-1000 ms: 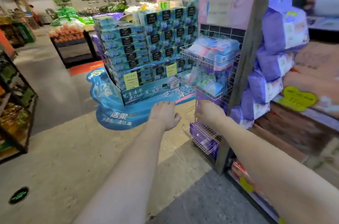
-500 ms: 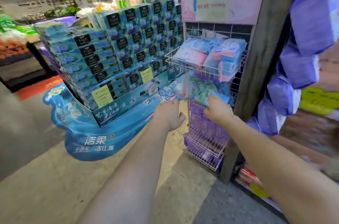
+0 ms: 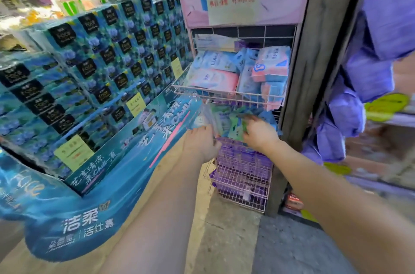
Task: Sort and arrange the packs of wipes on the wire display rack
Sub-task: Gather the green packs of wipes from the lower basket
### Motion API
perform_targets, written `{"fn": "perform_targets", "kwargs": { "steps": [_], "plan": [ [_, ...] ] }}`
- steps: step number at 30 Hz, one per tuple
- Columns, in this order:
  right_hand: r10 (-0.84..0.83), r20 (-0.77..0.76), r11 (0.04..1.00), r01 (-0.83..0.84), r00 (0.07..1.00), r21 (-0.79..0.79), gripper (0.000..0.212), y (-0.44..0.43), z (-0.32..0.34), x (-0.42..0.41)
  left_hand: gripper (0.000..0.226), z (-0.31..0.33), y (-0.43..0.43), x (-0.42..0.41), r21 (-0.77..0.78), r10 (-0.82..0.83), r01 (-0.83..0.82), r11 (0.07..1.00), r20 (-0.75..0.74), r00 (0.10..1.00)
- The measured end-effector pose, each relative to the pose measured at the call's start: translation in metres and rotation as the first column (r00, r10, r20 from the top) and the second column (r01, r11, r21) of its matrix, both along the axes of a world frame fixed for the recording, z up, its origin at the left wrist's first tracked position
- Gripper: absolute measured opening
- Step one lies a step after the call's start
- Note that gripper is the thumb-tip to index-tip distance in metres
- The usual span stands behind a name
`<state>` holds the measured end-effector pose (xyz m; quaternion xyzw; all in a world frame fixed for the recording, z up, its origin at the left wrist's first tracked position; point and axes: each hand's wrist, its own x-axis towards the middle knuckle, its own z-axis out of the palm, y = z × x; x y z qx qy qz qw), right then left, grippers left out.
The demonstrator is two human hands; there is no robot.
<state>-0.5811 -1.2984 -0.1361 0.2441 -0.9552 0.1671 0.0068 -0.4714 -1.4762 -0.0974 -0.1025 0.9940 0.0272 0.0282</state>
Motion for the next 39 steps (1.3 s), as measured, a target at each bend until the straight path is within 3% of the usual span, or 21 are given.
{"fn": "perform_targets", "kwargs": {
  "steps": [12, 18, 23, 34, 39],
  "plan": [
    [-0.330, 0.047, 0.943, 0.326, 0.943, 0.068, 0.056, -0.016, 0.004, 0.033, 0.053, 0.003, -0.047, -0.023, 0.018, -0.290, 0.290, 0.957, -0.009, 0.957],
    [-0.428, -0.003, 0.902, 0.428, 0.904, 0.054, 0.055, -0.038, 0.011, 0.057, 0.047, 0.002, -0.072, -0.021, 0.046, -0.382, 0.384, 0.922, -0.053, 0.923],
    [-0.462, -0.009, 0.885, 0.461, 0.887, 0.066, 0.060, -0.048, 0.010, 0.071, 0.045, 0.004, -0.085, -0.021, 0.061, -0.405, 0.409, 0.910, -0.074, 0.911],
    [-0.509, 0.017, 0.861, 0.508, 0.861, 0.035, 0.049, -0.050, 0.003, 0.059, 0.038, -0.005, -0.089, -0.033, 0.079, -0.442, 0.448, 0.890, -0.086, 0.893],
    [-0.477, 0.026, 0.877, 0.474, 0.878, 0.070, 0.070, -0.043, -0.004, 0.041, 0.046, -0.011, -0.088, -0.038, 0.077, -0.438, 0.444, 0.893, -0.083, 0.895]
  ]
}}
